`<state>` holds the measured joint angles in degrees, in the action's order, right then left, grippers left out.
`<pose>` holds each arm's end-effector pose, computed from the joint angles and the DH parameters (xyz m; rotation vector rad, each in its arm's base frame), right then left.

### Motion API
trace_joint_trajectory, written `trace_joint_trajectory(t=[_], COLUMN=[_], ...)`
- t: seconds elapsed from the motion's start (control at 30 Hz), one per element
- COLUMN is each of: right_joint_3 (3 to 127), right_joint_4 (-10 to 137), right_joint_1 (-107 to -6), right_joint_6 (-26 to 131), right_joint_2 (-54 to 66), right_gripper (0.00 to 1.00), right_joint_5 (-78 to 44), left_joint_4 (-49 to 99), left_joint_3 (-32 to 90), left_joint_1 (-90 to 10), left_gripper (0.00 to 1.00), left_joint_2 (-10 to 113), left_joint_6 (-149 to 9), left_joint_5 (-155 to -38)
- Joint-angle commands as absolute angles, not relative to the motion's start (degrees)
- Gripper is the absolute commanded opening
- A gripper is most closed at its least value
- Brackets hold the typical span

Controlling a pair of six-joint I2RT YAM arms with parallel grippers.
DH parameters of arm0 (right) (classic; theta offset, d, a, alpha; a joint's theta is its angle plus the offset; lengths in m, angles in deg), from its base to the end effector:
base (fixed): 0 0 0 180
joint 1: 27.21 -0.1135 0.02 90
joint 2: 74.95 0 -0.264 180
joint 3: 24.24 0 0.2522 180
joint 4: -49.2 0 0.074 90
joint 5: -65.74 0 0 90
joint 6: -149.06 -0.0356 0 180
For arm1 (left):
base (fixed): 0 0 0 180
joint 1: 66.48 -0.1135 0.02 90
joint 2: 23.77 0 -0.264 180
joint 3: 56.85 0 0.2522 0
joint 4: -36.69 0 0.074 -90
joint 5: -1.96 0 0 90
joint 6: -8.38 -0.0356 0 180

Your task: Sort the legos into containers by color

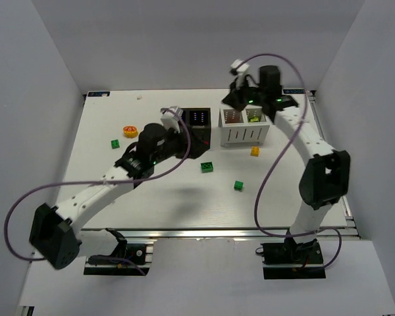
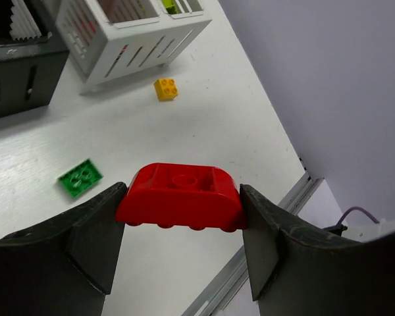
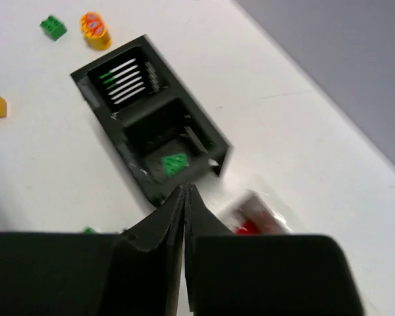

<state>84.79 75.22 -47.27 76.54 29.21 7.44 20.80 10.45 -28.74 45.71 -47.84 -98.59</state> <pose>0.4004 0.1661 0.3533 -0.9550 1.6688 0.5648 0.2199 -0.1784 0.3173 0.2040 2.0041 -1.0029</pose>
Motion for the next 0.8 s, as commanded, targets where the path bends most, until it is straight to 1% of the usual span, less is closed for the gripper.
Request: trace_joint_trajectory(t=[0.0,0.03,0.1,0.13,0.17,0.2,0.27,0.3,0.37,0.4,0.53,0.63,0.77], right_joint_3=[81.3,79.7,74.9,73.4,71.9,69.0,66.3,64.9,61.0,59.8,55.6,53.7,52.3], right_joint_4=[74.0,74.0,73.3,72.6,72.5,72.4,71.9,71.8,71.5,71.3,71.3,71.5,71.9], right_joint_1=[-38.8,-36.0,-33.4,-30.8,-29.8,-28.8,-26.1,-25.5,-24.1,-24.1,-22.9,-22.3,-21.2], right_joint_6=[73.7,73.8,73.8,73.6,73.0,72.9,72.6,72.6,72.6,72.6,72.6,72.3,71.9], right_joint_2=[21.7,20.5,17.1,15.9,14.9,12.9,10.9,9.0,6.4,5.6,2.6,1.2,0.3], right_gripper=[0.0,0.0,0.0,0.04,0.04,0.07,0.09,0.1,0.13,0.13,0.16,0.17,0.19], right_joint_5=[21.3,21.8,22.8,23.1,23.6,24.5,25.0,25.5,25.6,25.7,26.3,26.7,27.7], left_joint_4=[21.9,20.7,19.1,16.4,15.0,13.7,10.2,9.1,5.8,5.8,1.7,1.0,1.2], left_joint_3=[19.4,21.7,29.9,33.0,36.2,42.5,48.1,52.8,59.4,59.5,71.8,77.1,80.9], left_joint_1=[-28.7,-28.7,-28.8,-28.7,-28.7,-28.8,-28.7,-28.8,-28.8,-28.8,-28.8,-28.8,-28.8], left_gripper=[0.24,0.24,0.24,0.24,0.24,0.24,0.24,0.25,0.26,0.26,0.26,0.26,0.27], left_joint_2=[54.0,56.2,63.6,66.2,68.8,73.7,78.2,80.2,87.5,87.5,97.4,100.8,105.2], left_joint_6=[-46.6,-46.9,-47.8,-48.1,-48.2,-49.0,-49.5,-49.7,-50.8,-50.8,-52.7,-53.8,-55.2], left_joint_5=[-103.4,-103.8,-105.1,-105.0,-104.8,-105.0,-103.1,-102.4,-99.9,-99.4,-97.1,-94.5,-90.8])
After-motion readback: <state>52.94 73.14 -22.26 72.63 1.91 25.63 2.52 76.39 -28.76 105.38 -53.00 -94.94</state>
